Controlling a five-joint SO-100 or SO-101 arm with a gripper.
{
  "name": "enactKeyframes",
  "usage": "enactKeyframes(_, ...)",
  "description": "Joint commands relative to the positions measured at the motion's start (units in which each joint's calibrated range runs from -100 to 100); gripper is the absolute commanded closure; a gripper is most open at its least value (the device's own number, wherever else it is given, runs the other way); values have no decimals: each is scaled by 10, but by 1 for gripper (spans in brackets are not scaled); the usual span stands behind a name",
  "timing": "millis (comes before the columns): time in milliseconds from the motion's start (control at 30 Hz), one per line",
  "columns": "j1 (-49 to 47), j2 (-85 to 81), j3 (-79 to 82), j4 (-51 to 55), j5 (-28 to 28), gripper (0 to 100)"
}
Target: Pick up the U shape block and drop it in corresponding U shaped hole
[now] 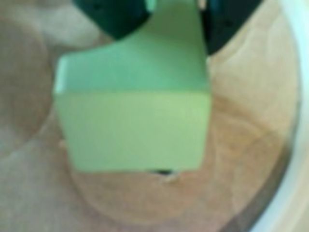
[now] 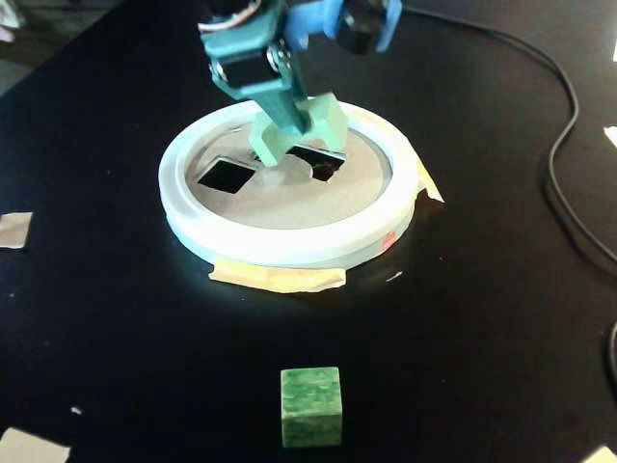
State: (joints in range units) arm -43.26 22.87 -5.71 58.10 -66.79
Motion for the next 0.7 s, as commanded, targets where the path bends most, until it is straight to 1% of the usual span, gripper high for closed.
enactKeyframes(0, -4, 3, -62, -10, -6, 97)
enactKeyframes(100, -4, 9, -61, -10, -7, 97)
enactKeyframes(267, -27, 40, -65, -10, -36, 97)
enactKeyframes(667, -32, 43, -72, -10, -37, 97)
